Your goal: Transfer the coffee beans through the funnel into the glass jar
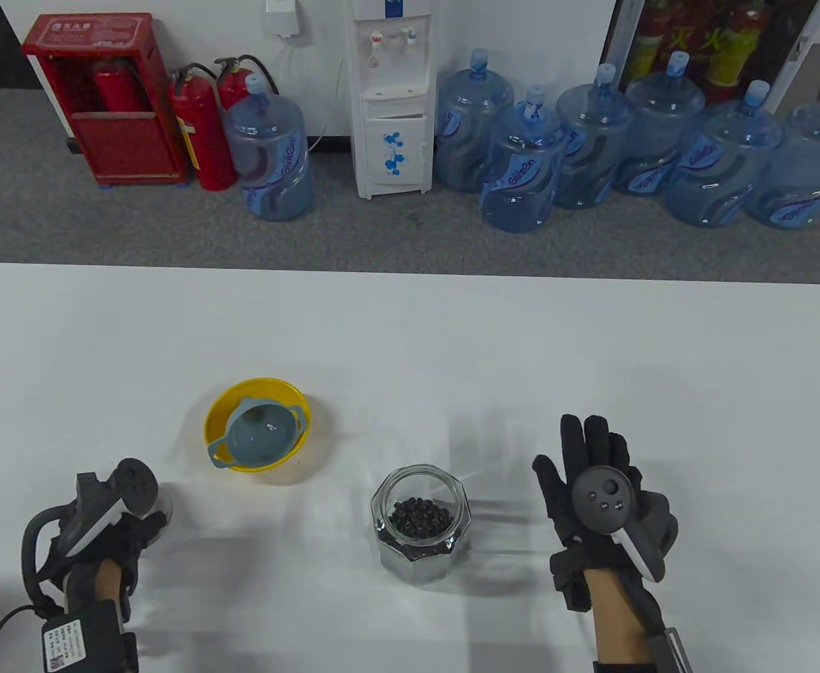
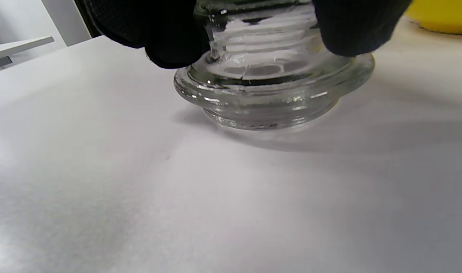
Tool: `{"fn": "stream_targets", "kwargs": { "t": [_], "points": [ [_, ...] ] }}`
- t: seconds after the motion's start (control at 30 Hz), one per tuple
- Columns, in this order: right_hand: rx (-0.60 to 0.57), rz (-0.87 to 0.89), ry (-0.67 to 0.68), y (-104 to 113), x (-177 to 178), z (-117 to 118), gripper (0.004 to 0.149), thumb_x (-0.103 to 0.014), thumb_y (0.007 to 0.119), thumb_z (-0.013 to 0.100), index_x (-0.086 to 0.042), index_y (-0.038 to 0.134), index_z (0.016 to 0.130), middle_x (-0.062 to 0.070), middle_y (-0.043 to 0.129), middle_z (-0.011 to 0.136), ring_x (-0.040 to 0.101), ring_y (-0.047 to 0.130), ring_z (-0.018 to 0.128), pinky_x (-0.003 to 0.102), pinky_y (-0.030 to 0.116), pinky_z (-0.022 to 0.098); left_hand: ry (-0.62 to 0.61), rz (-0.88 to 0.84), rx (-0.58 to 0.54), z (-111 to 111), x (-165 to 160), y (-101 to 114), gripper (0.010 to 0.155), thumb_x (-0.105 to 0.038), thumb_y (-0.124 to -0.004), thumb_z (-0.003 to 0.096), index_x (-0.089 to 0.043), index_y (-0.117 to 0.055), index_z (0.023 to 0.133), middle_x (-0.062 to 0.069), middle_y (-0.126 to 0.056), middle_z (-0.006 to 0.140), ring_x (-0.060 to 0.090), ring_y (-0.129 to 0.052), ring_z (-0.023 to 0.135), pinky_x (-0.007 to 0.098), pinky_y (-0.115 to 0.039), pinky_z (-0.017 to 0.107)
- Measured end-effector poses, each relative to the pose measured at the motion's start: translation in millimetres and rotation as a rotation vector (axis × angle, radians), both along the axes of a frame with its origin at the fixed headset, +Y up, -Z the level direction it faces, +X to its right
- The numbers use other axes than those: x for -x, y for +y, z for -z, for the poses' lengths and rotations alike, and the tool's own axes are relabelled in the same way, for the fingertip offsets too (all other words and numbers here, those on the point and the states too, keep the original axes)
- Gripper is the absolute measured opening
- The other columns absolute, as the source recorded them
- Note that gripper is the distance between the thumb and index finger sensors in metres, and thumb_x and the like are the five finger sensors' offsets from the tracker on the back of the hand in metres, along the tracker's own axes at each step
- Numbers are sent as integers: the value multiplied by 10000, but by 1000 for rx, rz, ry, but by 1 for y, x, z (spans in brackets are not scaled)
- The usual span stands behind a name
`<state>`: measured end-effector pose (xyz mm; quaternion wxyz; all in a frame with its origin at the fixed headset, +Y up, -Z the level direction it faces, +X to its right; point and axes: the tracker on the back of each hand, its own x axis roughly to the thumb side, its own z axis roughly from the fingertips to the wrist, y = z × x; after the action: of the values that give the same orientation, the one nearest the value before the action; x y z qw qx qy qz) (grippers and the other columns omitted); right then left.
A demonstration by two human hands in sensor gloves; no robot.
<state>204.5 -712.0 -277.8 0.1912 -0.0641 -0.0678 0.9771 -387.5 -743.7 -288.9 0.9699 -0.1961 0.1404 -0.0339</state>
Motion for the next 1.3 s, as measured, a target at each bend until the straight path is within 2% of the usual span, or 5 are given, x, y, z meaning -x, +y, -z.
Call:
{"fn": "stream_targets", "kwargs": {
  "t": [0.23,0.5,0.7,0.93,1.3],
  "points": [
    [-4,7,7,0,1,0,708,-604,598,674,-262,373,1253,158,275,1303,478,351,1161,713,395,763,-34,-29,-75,-6,-2,10,823,-574,-702,509,-189,-371,1158,194,-558,1125,372,-750,917,596,-612,742],
    [-9,14,10,0,1,0,705,-602,595,677,-263,372,1253,157,274,1303,481,352,1160,713,397,763,-194,-102,-325,-19,-30,60,822,-636,-646,509,-199,-400,1160,188,-609,1085,326,-775,847,600,-617,722],
    [-10,16,12,0,2,-1,706,-603,596,676,-263,371,1254,158,276,1302,482,355,1160,713,400,764,-389,-177,-496,-29,-78,101,816,-658,-585,503,-202,-435,1163,191,-667,1047,308,-798,790,600,-631,699],
    [-9,14,11,1,2,-1,712,-604,598,674,-259,372,1254,161,276,1302,483,362,1158,712,403,764,-613,-231,-486,-33,-154,133,809,-681,-581,498,-229,-483,1162,175,-710,1024,291,-820,765,589,-648,691],
    [-8,9,14,1,3,-1,706,-602,594,678,-257,375,1254,163,277,1303,485,365,1157,712,406,763,-797,-166,-418,-30,-254,135,812,-703,-625,482,-253,-536,1152,147,-738,1007,285,-822,761,587,-643,697]
  ]
}}
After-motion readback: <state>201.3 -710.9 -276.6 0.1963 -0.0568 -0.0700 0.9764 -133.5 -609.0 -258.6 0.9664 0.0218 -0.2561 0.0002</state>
